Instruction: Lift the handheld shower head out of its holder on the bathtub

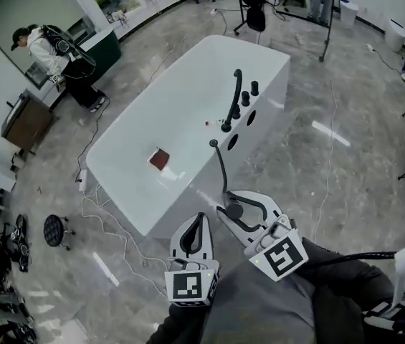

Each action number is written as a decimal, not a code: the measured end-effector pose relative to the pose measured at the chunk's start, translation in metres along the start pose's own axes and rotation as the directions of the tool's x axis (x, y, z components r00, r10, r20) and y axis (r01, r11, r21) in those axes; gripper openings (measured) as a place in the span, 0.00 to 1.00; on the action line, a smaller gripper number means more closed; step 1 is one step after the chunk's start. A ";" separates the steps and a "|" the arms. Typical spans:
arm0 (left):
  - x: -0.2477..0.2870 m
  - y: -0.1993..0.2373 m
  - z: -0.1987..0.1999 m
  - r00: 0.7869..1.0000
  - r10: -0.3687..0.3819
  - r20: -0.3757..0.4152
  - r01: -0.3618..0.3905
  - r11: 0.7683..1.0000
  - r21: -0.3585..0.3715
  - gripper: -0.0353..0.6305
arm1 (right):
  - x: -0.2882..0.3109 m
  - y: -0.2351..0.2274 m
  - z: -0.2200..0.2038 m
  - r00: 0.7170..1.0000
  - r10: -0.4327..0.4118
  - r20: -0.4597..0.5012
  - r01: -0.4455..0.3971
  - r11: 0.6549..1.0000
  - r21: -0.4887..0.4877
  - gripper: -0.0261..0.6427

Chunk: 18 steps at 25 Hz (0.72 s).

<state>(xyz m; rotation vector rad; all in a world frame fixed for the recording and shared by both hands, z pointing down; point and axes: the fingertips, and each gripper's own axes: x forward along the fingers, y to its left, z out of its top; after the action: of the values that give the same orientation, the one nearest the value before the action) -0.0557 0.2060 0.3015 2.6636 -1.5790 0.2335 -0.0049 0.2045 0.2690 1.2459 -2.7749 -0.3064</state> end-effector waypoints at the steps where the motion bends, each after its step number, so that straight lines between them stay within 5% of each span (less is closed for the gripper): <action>1: 0.002 0.001 0.000 1.000 0.011 -0.005 -0.011 1.000 -0.001 0.06 | 0.002 -0.001 0.000 1.000 0.008 0.004 -0.008 1.000 -0.002 0.25; 18: -0.011 0.000 0.024 0.999 0.038 0.012 -0.038 0.999 0.015 0.06 | 0.005 -0.002 0.016 0.999 0.034 0.022 -0.035 0.999 0.023 0.25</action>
<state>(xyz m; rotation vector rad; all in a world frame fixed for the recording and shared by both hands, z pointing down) -0.0578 0.2130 0.2758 2.6531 -1.6385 0.2331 -0.0098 0.2021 0.2526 1.2052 -2.8228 -0.2865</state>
